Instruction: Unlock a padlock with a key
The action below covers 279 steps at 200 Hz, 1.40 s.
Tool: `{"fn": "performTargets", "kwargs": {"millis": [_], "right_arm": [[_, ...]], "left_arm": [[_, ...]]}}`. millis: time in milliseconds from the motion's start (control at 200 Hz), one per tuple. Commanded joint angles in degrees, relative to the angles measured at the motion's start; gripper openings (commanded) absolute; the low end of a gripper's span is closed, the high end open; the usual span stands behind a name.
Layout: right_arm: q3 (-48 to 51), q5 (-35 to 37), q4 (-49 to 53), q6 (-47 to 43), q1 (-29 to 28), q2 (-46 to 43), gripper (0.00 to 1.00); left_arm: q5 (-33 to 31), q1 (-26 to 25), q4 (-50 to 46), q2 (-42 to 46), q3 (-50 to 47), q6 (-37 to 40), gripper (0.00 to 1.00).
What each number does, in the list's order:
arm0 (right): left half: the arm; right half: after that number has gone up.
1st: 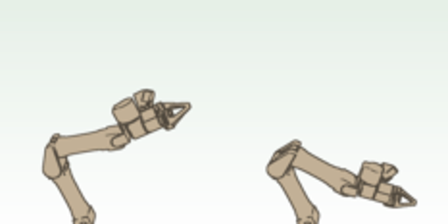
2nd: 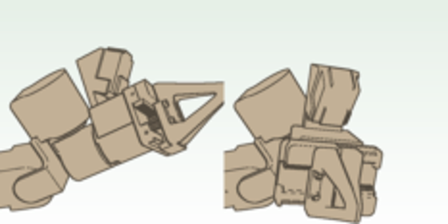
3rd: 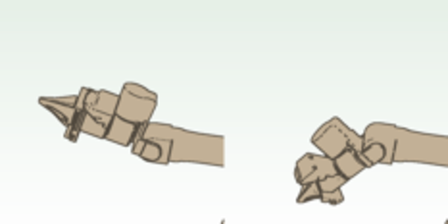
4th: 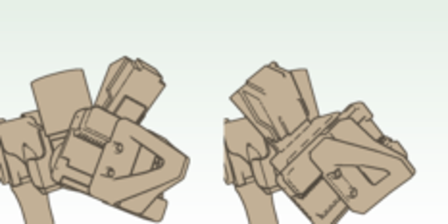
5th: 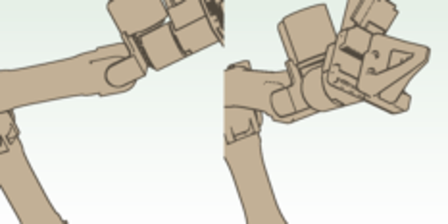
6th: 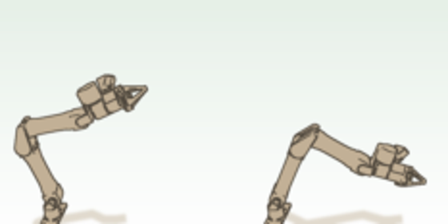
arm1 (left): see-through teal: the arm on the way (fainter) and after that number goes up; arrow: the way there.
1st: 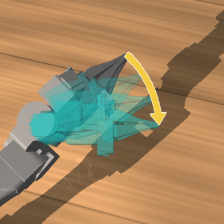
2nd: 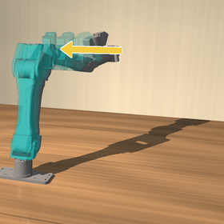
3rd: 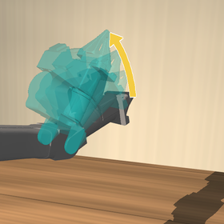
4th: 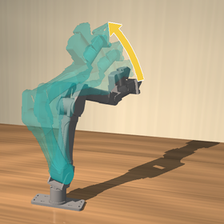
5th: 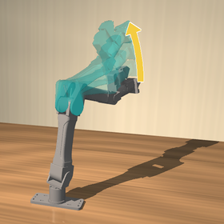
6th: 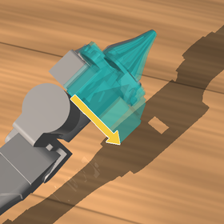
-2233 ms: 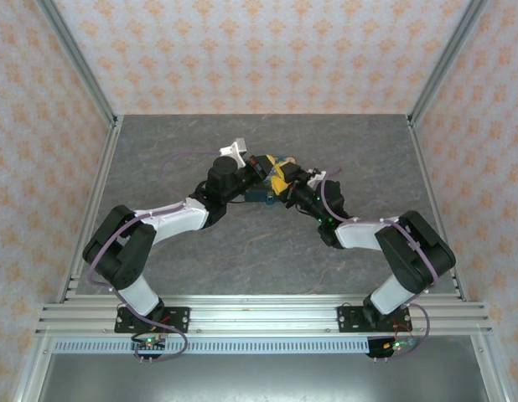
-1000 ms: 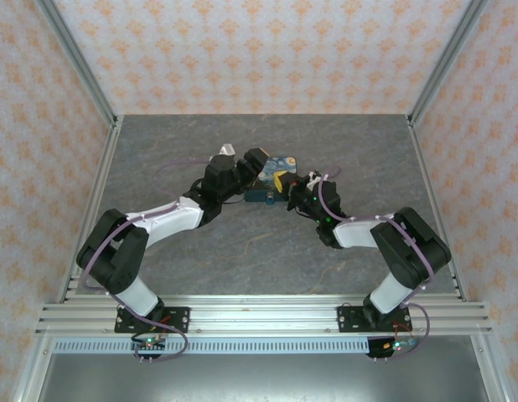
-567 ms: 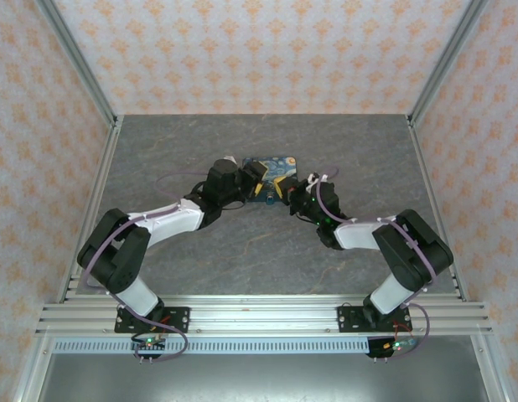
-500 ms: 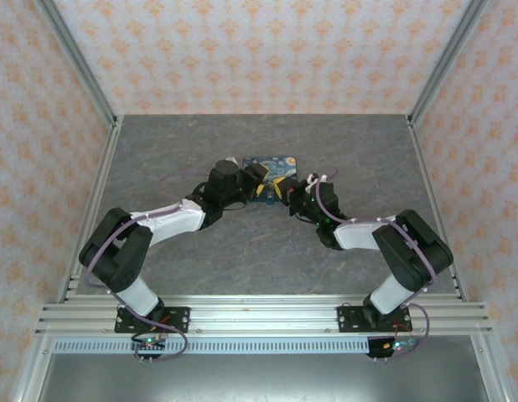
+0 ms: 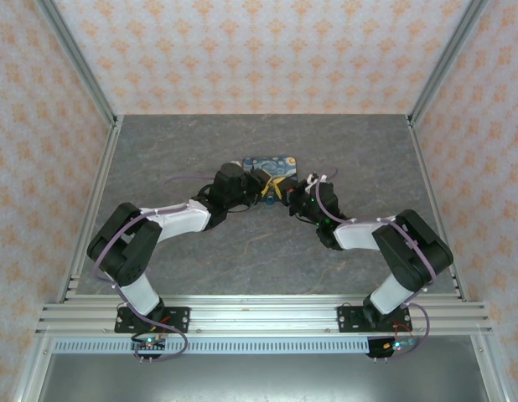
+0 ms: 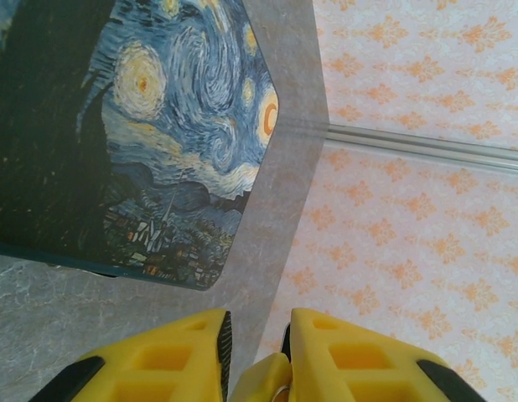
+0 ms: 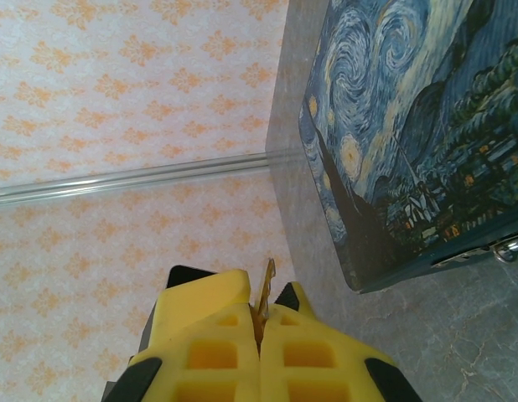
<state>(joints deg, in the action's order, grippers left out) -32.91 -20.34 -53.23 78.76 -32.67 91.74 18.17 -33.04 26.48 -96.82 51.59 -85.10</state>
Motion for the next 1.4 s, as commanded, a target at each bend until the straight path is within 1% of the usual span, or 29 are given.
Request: {"fn": "performTargets", "kwargs": {"millis": [0, 195, 295, 395, 425, 485, 515, 571, 591, 626, 676, 791, 896, 1026, 1106, 1166, 1251, 1391], "right_arm": [[-0.34, 1.11, -1.42, -0.63, -0.29, -0.76, 0.00], [-0.05, 1.11, -1.92, -0.21, -0.30, -0.60, 0.00], [0.02, 1.00, -2.05, -0.19, -0.32, -0.60, 0.00], [0.29, 1.26, -2.14, -0.10, -0.29, -0.75, 0.00], [0.36, 1.27, -2.11, -0.18, -0.29, -0.78, 0.00], [0.63, 1.27, -1.93, -0.37, -0.30, -1.10, 0.00], [0.91, 1.48, -1.65, -0.45, -0.29, -1.38, 0.09], [1.88, 1.67, -0.88, -0.80, -0.09, -2.42, 0.35], [2.30, 1.46, -0.20, -0.96, 0.15, -2.99, 0.43], [3.29, 0.89, 1.15, -1.59, 0.76, -4.28, 0.51], [5.06, 0.41, 3.37, -2.64, 2.03, -6.37, 0.55], [7.23, -3.37, 10.96, -7.44, 6.58, -12.95, 0.57], [5.63, -6.29, 20.17, -14.51, 10.77, -18.63, 0.57], [0.46, -11.93, 24.53, -23.48, 13.39, -20.32, 0.57], [-3.01, -17.04, 23.20, -27.42, 13.47, -18.93, 0.57], [-4.41, -19.18, 20.76, -28.14, 13.42, -17.59, 0.57], [-5.39, -20.76, 15.98, -27.29, 13.44, -15.73, 0.55], [-5.48, -22.31, 4.94, -21.83, 12.98, -11.52, 0.54]], "left_arm": [[-0.59, -0.71, 1.86, -0.58, 1.48, -0.24, 0.25], [-0.75, -1.11, 2.34, -1.50, 2.19, -0.42, 0.21], [-0.76, -1.24, 2.90, -1.93, 2.74, -0.53, 0.16], [-0.75, -1.48, 3.57, -2.41, 3.09, -0.72, 0.06], [-0.68, -1.50, 3.68, -2.54, 3.16, -0.68, 0.00], [-0.84, -1.51, 3.39, -2.61, 3.25, -0.60, 0.00], [-0.97, -1.50, 3.40, -2.53, 3.13, -0.46, 0.00], [-0.97, -1.26, 3.25, -2.29, 2.84, 0.22, 0.00], [-0.94, -1.05, 3.08, -2.16, 2.75, 0.63, 0.00], [-0.70, -0.62, 2.94, -1.78, 2.43, 1.62, 0.00], [0.21, 0.15, 2.46, -1.02, 2.18, 3.52, 0.00], [3.73, 2.53, 0.24, 1.15, 2.31, 10.29, 0.00], [8.07, 4.15, -2.85, 2.86, 3.91, 18.25, 0.00], [12.79, 4.73, -6.08, 4.41, 6.22, 29.09, 0.00], [15.43, 4.83, -4.99, 4.88, 6.47, 32.65, 0.00], [17.10, 5.13, -2.66, 5.06, 6.08, 33.06, 0.00], [18.67, 5.29, 0.75, 4.59, 5.77, 31.65, 0.00], [19.00, 5.27, 8.09, 3.11, 4.57, 26.56, 0.00]]}}
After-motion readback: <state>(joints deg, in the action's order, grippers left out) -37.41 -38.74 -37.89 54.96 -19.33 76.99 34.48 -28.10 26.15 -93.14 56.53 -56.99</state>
